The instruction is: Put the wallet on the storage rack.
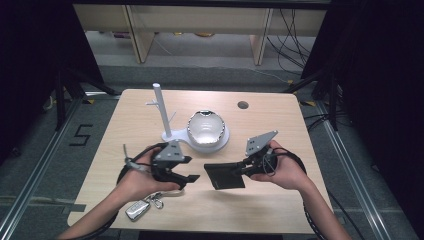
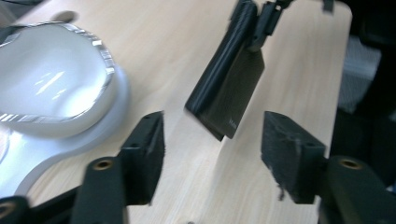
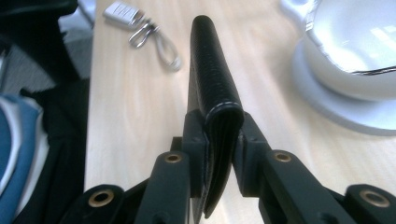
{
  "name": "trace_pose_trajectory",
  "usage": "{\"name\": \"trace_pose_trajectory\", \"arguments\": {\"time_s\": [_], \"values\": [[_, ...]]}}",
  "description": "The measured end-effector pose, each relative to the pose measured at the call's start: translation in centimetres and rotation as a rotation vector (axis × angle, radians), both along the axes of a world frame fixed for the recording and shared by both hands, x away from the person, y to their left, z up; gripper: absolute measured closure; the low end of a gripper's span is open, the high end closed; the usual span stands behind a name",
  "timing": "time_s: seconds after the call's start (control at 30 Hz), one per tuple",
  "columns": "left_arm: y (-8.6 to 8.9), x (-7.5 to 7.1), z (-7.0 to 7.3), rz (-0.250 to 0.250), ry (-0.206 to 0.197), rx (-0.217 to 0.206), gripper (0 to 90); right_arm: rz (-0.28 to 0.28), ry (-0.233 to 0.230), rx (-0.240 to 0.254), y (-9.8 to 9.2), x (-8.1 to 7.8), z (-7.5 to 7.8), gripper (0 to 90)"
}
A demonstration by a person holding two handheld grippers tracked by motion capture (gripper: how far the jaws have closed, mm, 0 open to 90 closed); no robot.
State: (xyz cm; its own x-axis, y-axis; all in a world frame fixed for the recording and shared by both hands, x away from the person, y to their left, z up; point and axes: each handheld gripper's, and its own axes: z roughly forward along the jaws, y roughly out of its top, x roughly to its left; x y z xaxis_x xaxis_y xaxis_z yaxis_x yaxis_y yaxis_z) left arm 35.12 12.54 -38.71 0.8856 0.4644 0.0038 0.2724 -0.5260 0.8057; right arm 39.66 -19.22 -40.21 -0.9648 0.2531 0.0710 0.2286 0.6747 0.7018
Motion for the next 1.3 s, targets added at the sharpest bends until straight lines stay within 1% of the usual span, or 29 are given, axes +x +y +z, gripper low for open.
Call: {"name": "trace_pose_trajectory", "arguments": {"time_s": [0.03, 0.07, 0.13, 0.17, 0.2, 0.23, 0.27, 0.3, 0.33, 0.37, 0.4, 0.47, 0.5, 0.53, 0.57, 0.6, 0.63, 0.67, 0.7, 0.73, 0.77, 0.83, 0.87, 0.93, 0.97, 1.0, 1.07, 1.1, 1.3], "values": [[0.9, -0.1, -0.3, 0.027, -0.005, -0.009, 35.5, -0.003, -0.018, 0.016, -0.1, 0.2, 0.0, 78.1], [0.9, -0.1, -0.3, 0.027, -0.005, -0.009, 34.5, -0.003, -0.018, 0.016, -0.1, 0.2, 0.0, 78.1], [2.6, -0.3, -0.9, 0.078, -0.009, -0.024, 33.9, -0.015, -0.041, 0.036, -0.3, 0.4, 0.0, 78.1], [4.1, -0.6, -1.7, 0.127, 0.000, -0.065, 33.4, -0.039, -0.044, 0.047, -0.3, 0.6, 0.2, 78.1], [4.8, -0.8, -2.2, 0.152, 0.017, -0.091, 33.1, -0.040, -0.061, 0.058, -0.3, 0.7, 0.2, 78.1], [4.8, -0.8, -2.2, 0.152, 0.017, -0.091, 33.0, -0.040, -0.061, 0.058, -0.3, 0.7, 0.2, 78.1], [5.4, -1.0, -2.6, 0.167, 0.038, -0.105, 33.0, -0.049, -0.067, 0.065, -0.2, 0.9, 0.4, 78.1], [6.5, -1.5, -3.3, 0.211, 0.049, -0.139, 32.9, -0.054, -0.064, 0.068, -0.2, 1.0, 0.5, 78.1], [6.5, -1.5, -3.3, 0.211, 0.049, -0.139, 32.9, -0.054, -0.064, 0.068, -0.2, 1.0, 0.5, 78.1], [7.7, -1.8, -4.1, 0.258, 0.048, -0.165, 32.9, -0.061, -0.074, 0.072, -0.1, 1.2, 0.5, 78.1], [8.3, -2.1, -4.4, 0.293, 0.048, -0.158, 32.8, -0.072, -0.066, 0.074, 0.0, 1.1, 0.6, 78.1], [9.4, -2.4, -5.4, 0.343, 0.048, -0.187, 32.8, -0.081, -0.078, 0.084, 0.0, 1.3, 0.7, 78.1], [9.4, -2.4, -5.4, 0.343, 0.048, -0.187, 32.8, -0.077, -0.080, 0.088, 0.0, 1.4, 0.8, 78.1], [10.3, -2.7, -6.3, 0.392, 0.053, -0.214, 32.9, -0.085, -0.087, 0.101, 0.0, 1.5, 0.8, 78.1], [10.7, -2.8, -6.8, 0.411, 0.053, -0.224, 32.9, -0.089, -0.087, 0.102, 0.0, 1.6, 0.9, 78.1], [10.7, -2.8, -6.8, 0.411, 0.053, -0.224, 32.9, -0.099, -0.101, 0.113, 0.0, 1.7, 0.9, 78.1], [11.0, -3.0, -7.1, 0.434, 0.053, -0.222, 32.9, -0.097, -0.105, 0.117, 0.0, 1.8, 1.0, 78.1], [11.4, -3.1, -7.8, 0.448, 0.054, -0.246, 32.9, -0.114, -0.126, 0.125, 0.0, 1.9, 1.1, 78.1], [11.5, -3.1, -8.1, 0.464, 0.056, -0.256, 32.9, -0.115, -0.112, 0.132, 0.0, 1.9, 1.2, 78.1], [11.6, -3.0, -8.4, 0.458, 0.051, -0.265, 32.9, -0.116, -0.120, 0.144, 0.1, 2.1, 1.2, 78.1], [11.6, -3.0, -8.7, 0.475, 0.054, -0.270, 32.9, -0.129, -0.130, 0.152, 0.2, 2.1, 1.3, 78.1], [11.7, -2.9, -9.0, 0.479, 0.060, -0.275, 32.9, -0.146, -0.123, 0.156, 0.2, 2.1, 1.4, 78.1], [11.6, -2.8, -9.3, 0.489, 0.059, -0.281, 32.9, -0.138, -0.146, 0.171, 0.4, 2.3, 1.5, 78.1], [11.6, -2.5, -10.0, 0.493, 0.059, -0.290, 32.9, -0.162, -0.145, 0.181, 0.5, 2.5, 1.8, 78.1], [11.5, -2.5, -10.2, 0.504, 0.055, -0.302, 32.9, -0.158, -0.167, 0.195, 0.6, 2.7, 1.8, 78.1], [11.5, -2.4, -10.3, 0.512, 0.051, -0.298, 33.0, -0.167, -0.153, 0.191, 0.6, 2.7, 2.0, 78.1], [11.4, -2.3, -10.6, 0.510, 0.054, -0.307, 33.0, -0.168, -0.190, 0.204, 0.7, 3.0, 2.1, 78.1], [11.3, -2.3, -10.8, 0.510, 0.065, -0.300, 33.0, -0.160, -0.178, 0.198, 0.8, 3.1, 2.3, 78.1], [11.4, -2.2, -11.2, 0.516, 0.065, -0.308, 33.2, -0.182, -0.204, 0.231, 1.1, 3.6, 2.5, 78.1]]}}
